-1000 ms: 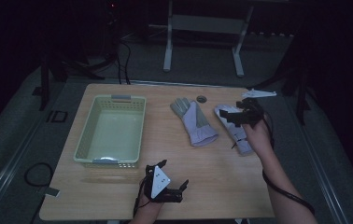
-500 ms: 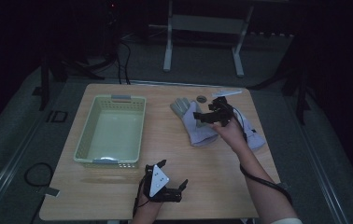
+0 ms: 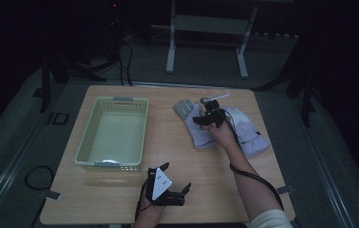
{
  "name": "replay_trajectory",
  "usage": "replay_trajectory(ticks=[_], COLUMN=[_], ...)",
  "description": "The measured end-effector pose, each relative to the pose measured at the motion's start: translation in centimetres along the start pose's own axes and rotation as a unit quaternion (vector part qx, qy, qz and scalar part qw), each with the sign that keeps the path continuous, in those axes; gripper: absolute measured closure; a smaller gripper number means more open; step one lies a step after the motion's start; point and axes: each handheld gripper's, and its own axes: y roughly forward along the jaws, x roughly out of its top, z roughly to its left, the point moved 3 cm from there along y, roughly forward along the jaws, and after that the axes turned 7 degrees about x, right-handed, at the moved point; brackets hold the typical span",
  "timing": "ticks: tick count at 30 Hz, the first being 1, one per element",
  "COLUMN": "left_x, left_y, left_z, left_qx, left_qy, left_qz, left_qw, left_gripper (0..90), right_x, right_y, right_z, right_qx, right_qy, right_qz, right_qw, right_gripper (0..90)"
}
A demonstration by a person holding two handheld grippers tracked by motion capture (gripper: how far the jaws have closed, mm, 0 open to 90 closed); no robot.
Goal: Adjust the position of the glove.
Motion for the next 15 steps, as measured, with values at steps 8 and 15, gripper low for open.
replay_trajectory(ticks=[8, 15], left_x=[0.0, 0.0], left_y=[0.1, 0.1], left_z=[0.2, 0.2], left_qx=[-0.002, -0.002], left_qy=[-0.010, -0.011], left_qz=[0.003, 0.004], left_qw=[0.9999, 0.9999], left_gripper=[0.4, 0.4], right_x=[-1.4, -1.4], right_y=[1.9, 1.7], right_z=[-0.6, 0.2], right_qx=[-0.006, -0.010], right_qy=[0.043, 0.036], right_qz=[0.038, 0.041], right_qw=[0.9984, 0.9985], right_gripper=[41.3, 67.5])
